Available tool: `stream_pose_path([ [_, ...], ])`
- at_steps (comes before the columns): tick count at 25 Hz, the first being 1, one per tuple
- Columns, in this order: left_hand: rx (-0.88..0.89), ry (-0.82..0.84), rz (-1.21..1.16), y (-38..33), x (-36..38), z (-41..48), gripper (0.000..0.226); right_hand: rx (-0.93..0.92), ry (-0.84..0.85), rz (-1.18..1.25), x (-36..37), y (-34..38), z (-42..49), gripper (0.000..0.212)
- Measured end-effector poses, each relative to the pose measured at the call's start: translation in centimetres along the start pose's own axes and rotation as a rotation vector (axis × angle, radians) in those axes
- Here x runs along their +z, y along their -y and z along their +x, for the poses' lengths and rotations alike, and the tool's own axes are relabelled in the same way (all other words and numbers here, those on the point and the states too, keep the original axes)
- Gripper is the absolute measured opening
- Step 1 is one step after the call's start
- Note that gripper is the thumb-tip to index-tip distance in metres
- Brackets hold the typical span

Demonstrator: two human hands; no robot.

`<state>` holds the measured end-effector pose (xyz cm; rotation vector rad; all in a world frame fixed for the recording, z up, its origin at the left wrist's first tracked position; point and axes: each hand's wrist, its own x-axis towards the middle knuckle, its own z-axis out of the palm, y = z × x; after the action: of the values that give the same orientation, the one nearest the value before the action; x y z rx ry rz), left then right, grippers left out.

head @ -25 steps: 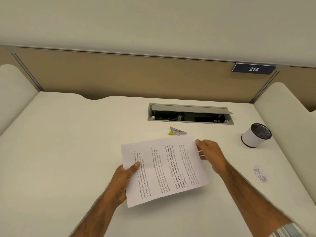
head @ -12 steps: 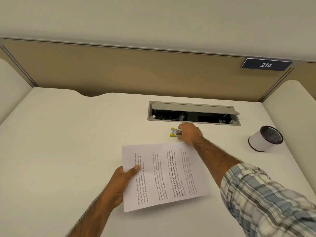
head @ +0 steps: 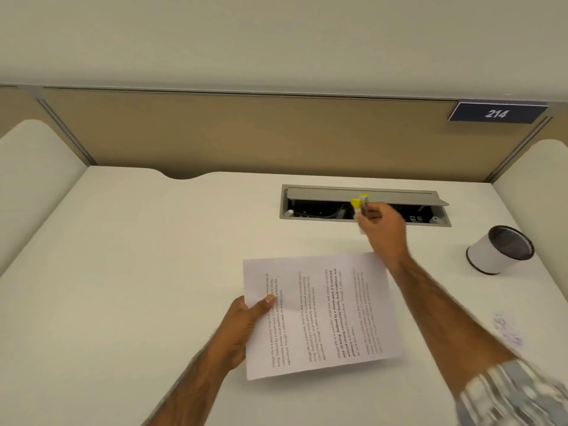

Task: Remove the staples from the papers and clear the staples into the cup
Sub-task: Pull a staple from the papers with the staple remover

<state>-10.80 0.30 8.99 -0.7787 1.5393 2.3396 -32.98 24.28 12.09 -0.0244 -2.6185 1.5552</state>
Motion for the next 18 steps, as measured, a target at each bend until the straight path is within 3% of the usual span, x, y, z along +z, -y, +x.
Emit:
stream_pose_path([
  [3, 0.036, -0.009, -0.011, -0.6, 0.8, -0.5, 0.036, 0.033, -0.024, 0.321, -6.0, 4.2, -5.3, 0.017],
  [7, 0.07, -0.021, -0.024, -1.3, 2.6, -0.8, 0.032, 0.293, 0.326, 0.774, -9.4, 5.6, -15.8, 0.02],
  [13, 0.133, -0.017, -0.054, -2.2, 5.8, -2.0, 0.026, 0.714, 0.603, 0.745, -6.4, 3.8, -28.7, 0.049],
  [18, 0.152, -0.004, -0.075, -2.1, 7.1, -3.1, 0.028, 0.819, 0.559, 0.807, -4.0, 4.3, -31.2, 0.055],
])
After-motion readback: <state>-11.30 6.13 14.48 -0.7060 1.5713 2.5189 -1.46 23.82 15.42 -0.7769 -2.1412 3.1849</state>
